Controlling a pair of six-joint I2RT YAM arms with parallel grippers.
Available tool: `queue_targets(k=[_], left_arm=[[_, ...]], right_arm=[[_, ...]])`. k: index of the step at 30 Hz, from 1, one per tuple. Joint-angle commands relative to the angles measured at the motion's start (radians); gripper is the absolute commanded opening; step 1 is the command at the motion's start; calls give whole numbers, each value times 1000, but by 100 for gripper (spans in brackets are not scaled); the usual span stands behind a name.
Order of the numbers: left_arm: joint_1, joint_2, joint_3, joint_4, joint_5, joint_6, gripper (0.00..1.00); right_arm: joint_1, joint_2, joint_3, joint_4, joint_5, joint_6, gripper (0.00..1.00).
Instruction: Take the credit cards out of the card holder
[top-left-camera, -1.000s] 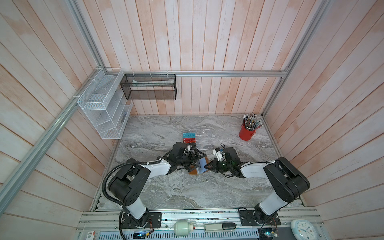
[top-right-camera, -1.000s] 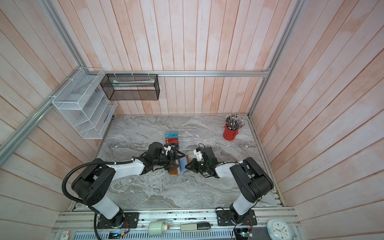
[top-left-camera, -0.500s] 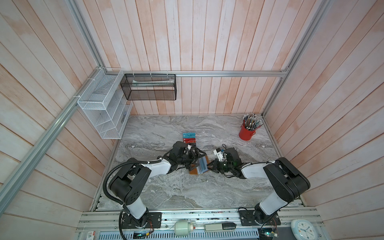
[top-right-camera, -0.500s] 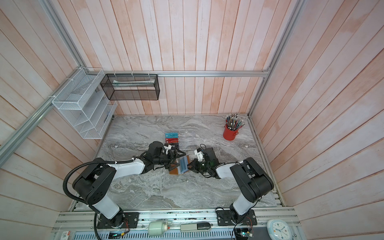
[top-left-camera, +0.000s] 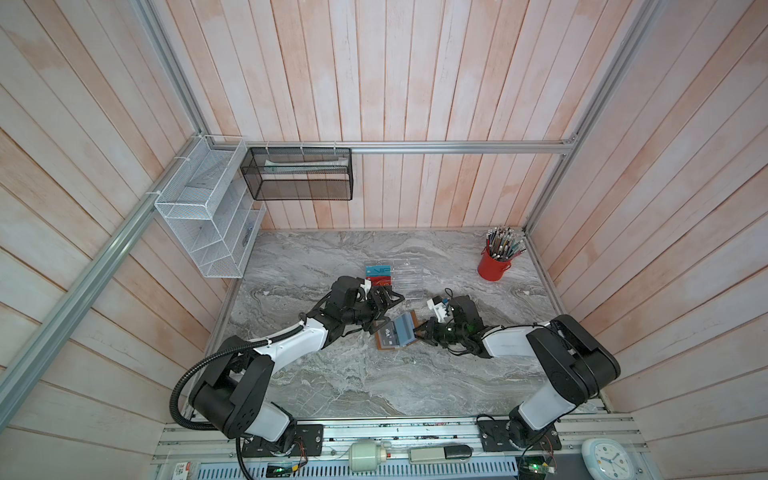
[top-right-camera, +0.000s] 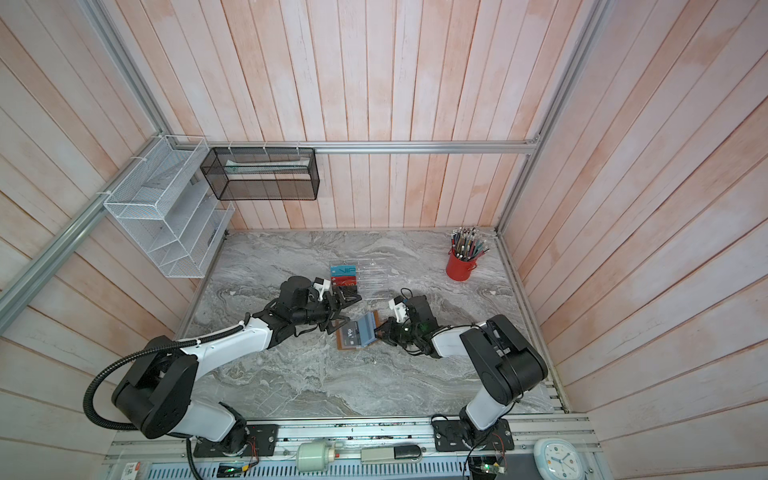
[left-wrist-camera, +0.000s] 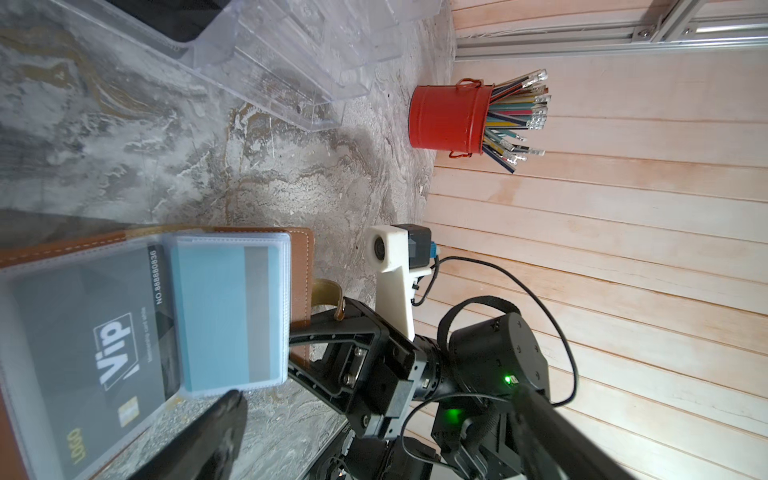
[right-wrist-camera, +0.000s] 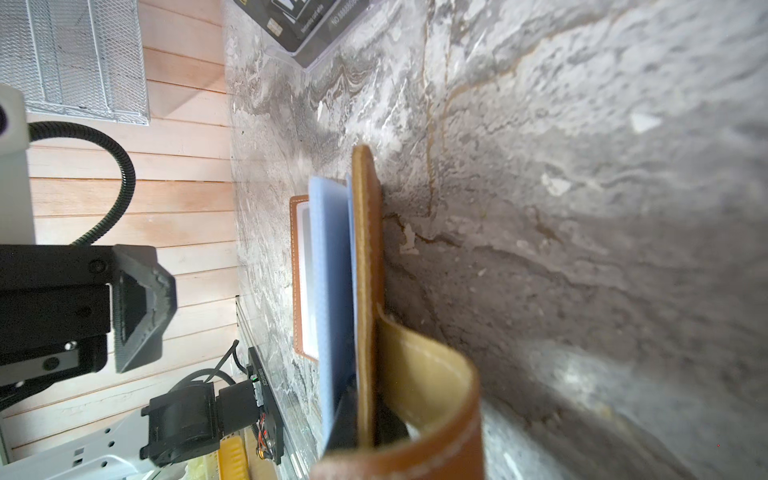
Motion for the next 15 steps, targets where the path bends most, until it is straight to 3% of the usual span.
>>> queue_targets(k=[1, 8, 15], left_arm=[[-1, 17, -14, -21, -15, 21, 100], [-20, 130, -40, 116, 11, -41, 100], [-64, 228, 34, 170, 12, -64, 100]], right_arm=[[-7, -2, -12, 16, -8, -4, 8], [-6, -16, -12, 6, -6, -7, 13], [-5, -17, -14, 0, -4, -9, 17]])
